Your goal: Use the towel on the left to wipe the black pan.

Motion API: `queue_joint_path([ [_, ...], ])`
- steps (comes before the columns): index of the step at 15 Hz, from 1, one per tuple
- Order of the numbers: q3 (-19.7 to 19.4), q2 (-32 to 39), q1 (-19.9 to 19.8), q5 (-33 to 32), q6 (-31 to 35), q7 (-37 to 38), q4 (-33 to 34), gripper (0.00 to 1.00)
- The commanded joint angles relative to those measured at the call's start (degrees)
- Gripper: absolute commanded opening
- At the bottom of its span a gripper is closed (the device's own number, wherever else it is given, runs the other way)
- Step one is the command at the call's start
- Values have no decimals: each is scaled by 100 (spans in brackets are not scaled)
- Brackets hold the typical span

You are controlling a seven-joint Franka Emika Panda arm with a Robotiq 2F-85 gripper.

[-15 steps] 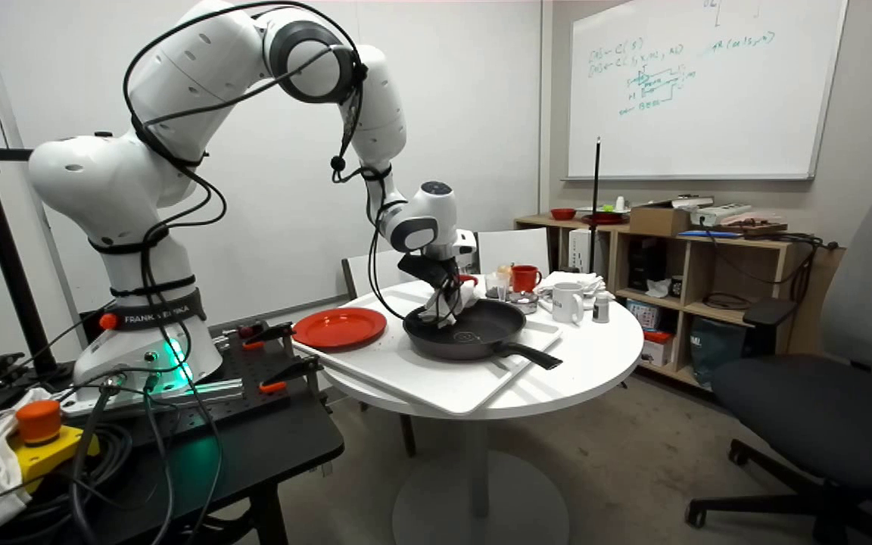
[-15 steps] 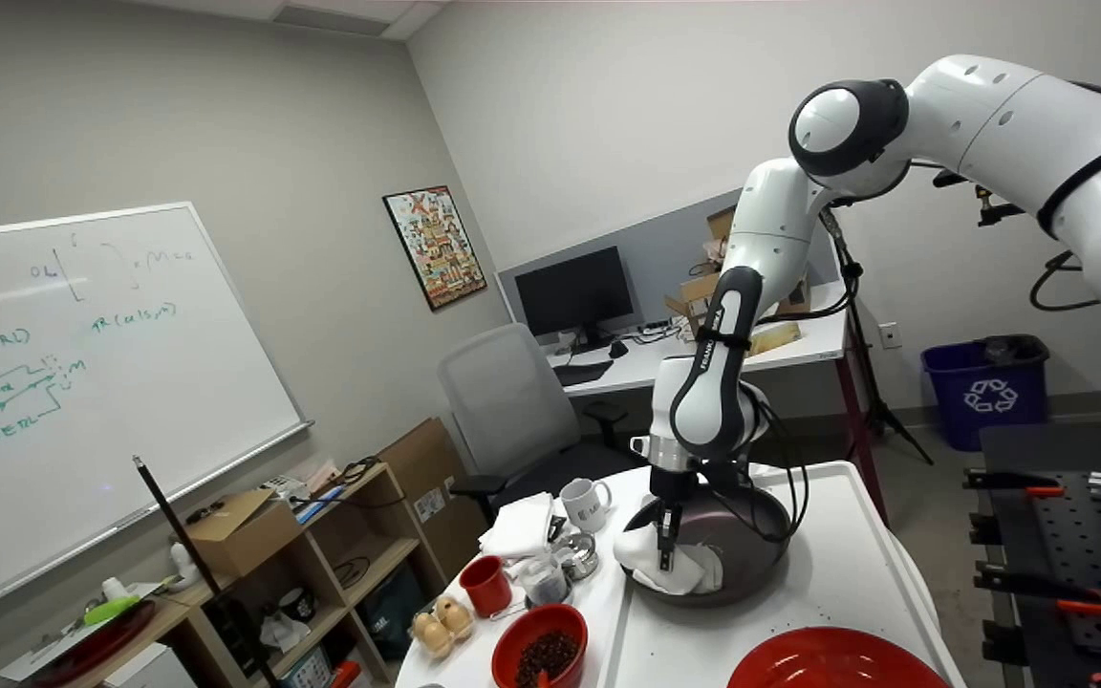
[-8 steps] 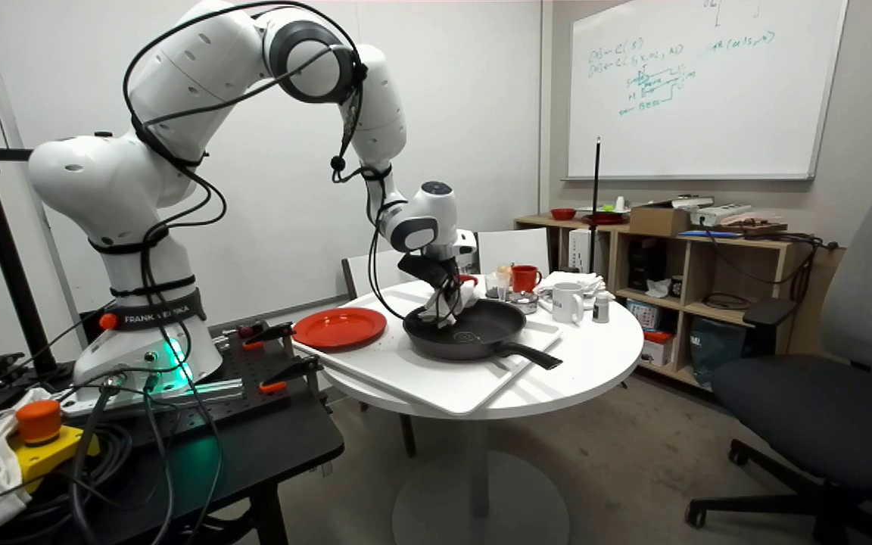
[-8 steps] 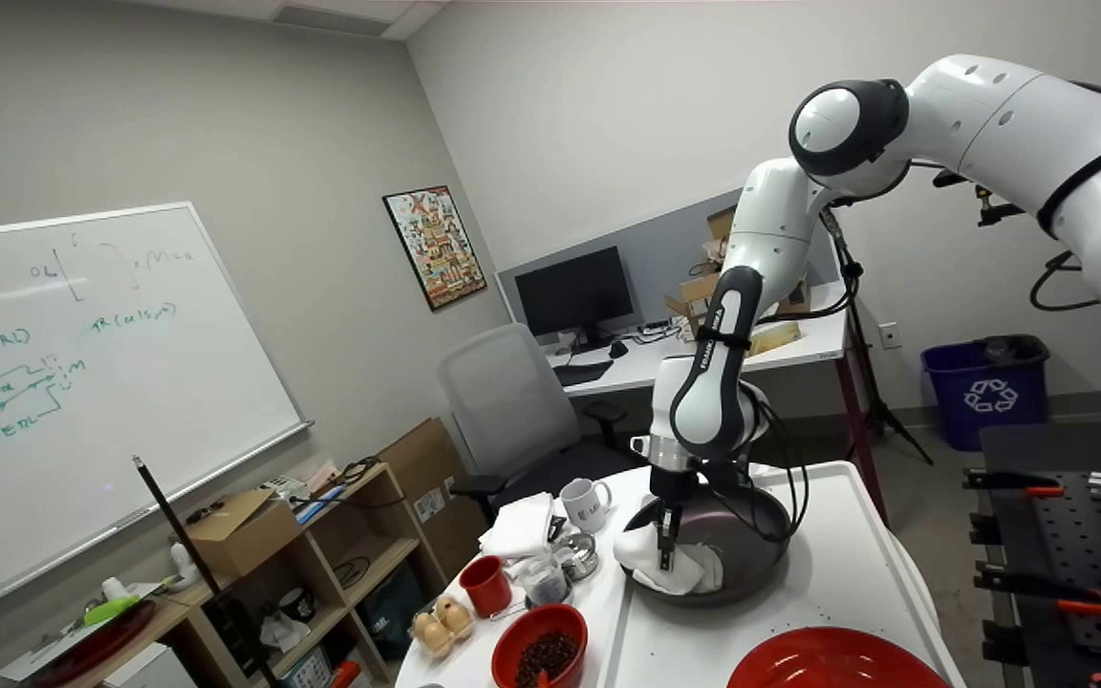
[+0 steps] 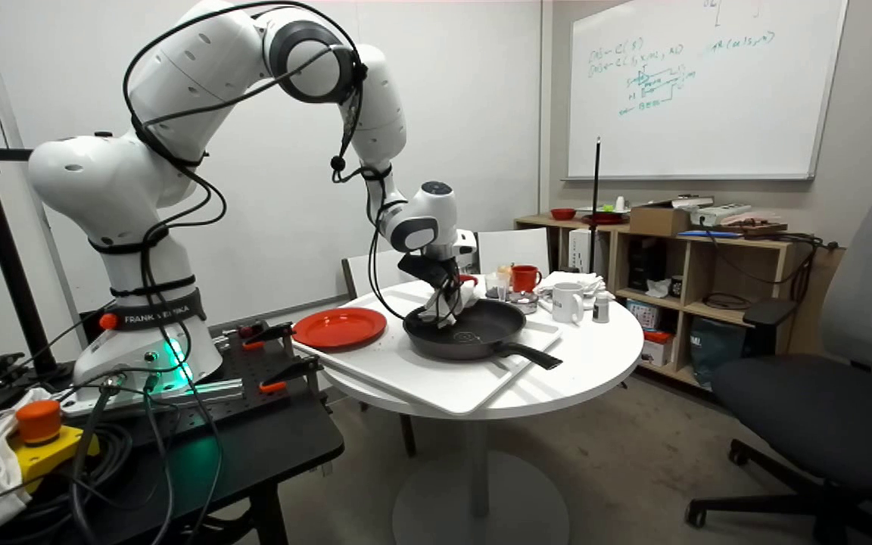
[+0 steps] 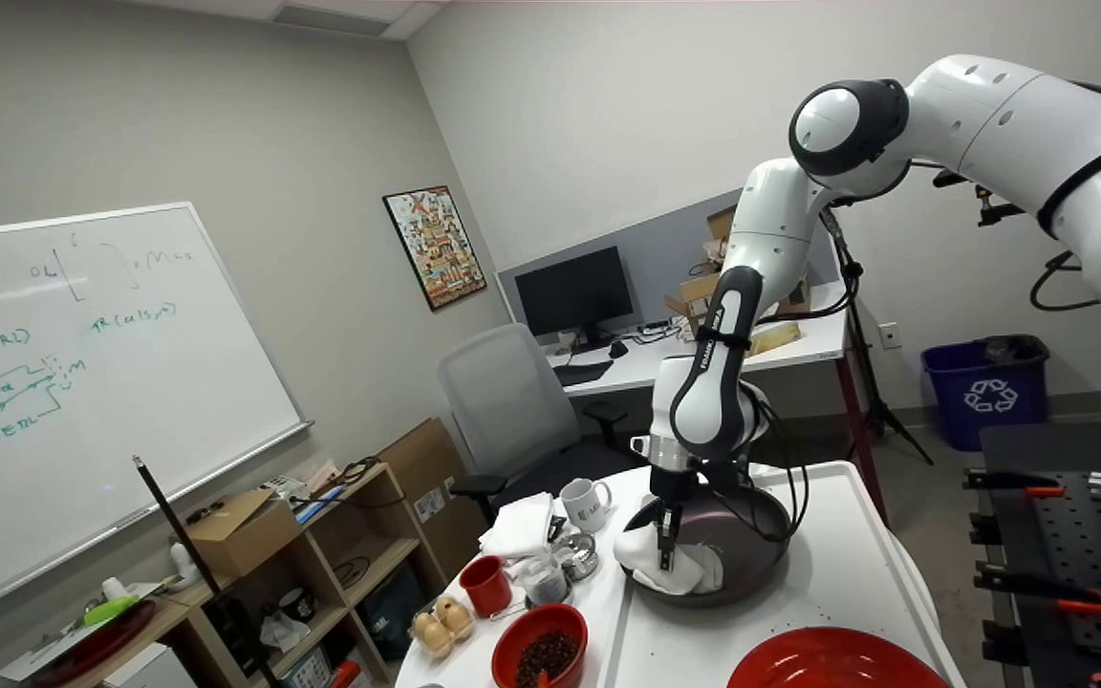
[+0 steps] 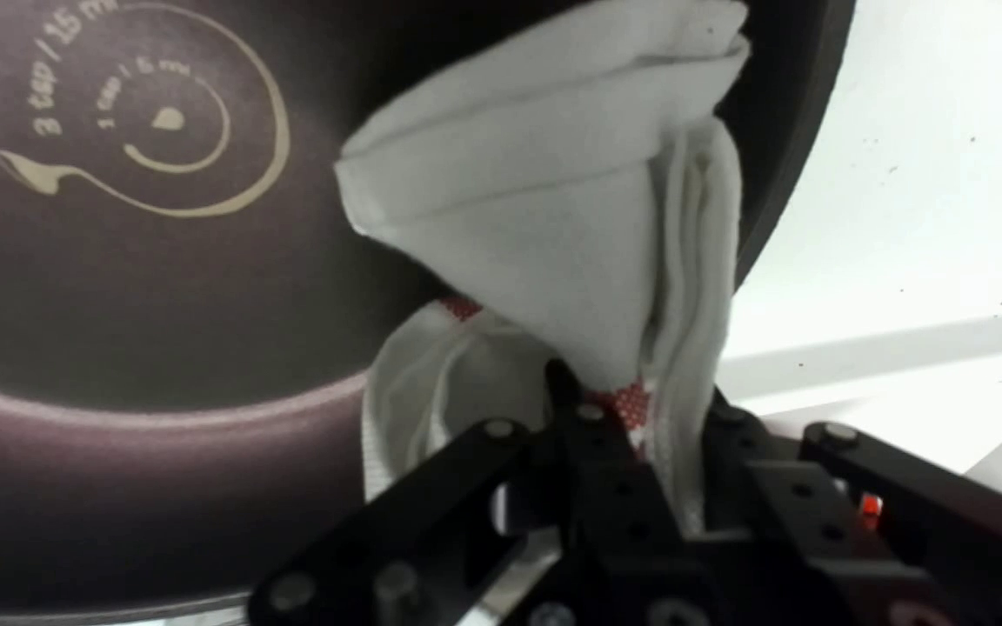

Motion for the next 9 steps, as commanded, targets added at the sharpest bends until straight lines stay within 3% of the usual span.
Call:
queue_joint_path([
  [1,119,5,-105,76,-90,-165,-26,4],
  [5,119,5,-105,76,-90,-165,-26,4],
  [6,718,19,-543,-30,-415,-581,-255,4],
  [9,1172,-3,-849,-18,-821,-1117,-527,4],
])
